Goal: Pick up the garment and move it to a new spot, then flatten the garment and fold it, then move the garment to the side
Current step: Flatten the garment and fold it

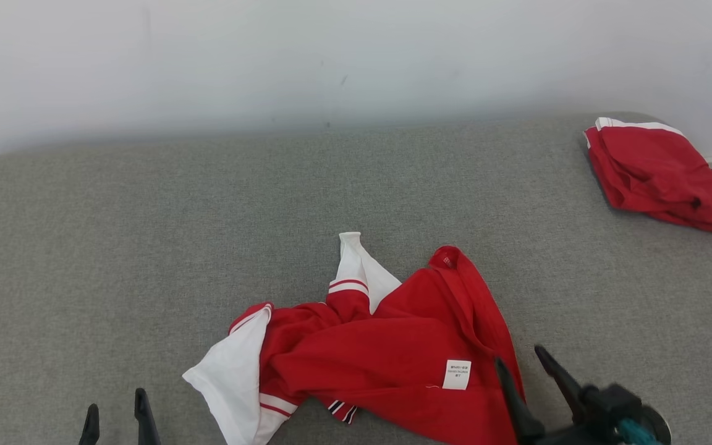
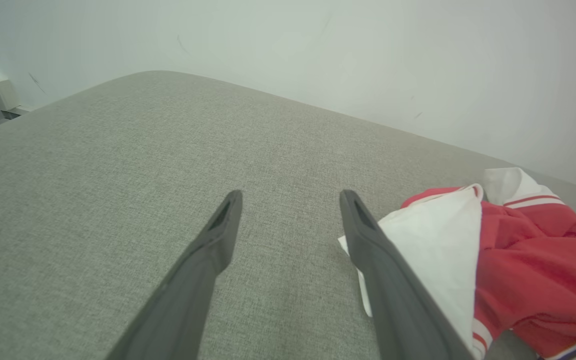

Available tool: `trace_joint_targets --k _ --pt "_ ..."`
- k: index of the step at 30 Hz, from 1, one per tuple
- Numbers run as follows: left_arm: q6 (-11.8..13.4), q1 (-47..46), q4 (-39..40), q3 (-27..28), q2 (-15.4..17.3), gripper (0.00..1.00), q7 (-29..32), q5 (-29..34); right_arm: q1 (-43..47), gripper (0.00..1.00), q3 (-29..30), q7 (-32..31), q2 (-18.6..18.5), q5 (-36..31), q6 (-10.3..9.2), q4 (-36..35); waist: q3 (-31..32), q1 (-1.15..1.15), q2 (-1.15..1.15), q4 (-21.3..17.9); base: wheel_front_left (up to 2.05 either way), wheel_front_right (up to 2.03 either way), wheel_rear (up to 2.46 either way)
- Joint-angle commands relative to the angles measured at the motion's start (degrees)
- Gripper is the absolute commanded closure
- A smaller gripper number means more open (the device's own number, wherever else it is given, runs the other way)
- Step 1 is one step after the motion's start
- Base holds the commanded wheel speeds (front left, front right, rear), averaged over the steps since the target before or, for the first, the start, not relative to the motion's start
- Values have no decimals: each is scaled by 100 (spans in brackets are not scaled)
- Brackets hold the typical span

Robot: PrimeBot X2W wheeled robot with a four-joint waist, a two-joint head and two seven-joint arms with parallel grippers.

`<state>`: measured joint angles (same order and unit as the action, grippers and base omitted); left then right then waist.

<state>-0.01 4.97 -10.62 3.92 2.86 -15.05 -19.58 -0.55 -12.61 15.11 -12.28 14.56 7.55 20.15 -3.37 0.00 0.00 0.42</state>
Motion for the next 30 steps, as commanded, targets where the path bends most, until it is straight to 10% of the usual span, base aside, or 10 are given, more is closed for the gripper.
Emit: trace_joint_targets --k 1,21,23,30 --pt "13 43 6 13 3 0 -18 44 -231 0 -53 2 -7 -18 -15 48 -6 0 0 -13 0 0 0" --pt "-33 -201 -111 -212 5 0 -18 -21 -3729 0 -1419 -1184 193 568 -15 3943 -134 0 0 592 0 0 0" --pt "-21 -160 -102 -204 2 0 -18 -29 -3812 100 -1554 -1220 185 705 -15 4071 -111 0 0 611 0 0 0" --pt "13 -123 -62 -201 5 0 -18 -50 -4417 100 -1720 -395 -104 909 -15 4083 -98 0 0 585 0 0 0"
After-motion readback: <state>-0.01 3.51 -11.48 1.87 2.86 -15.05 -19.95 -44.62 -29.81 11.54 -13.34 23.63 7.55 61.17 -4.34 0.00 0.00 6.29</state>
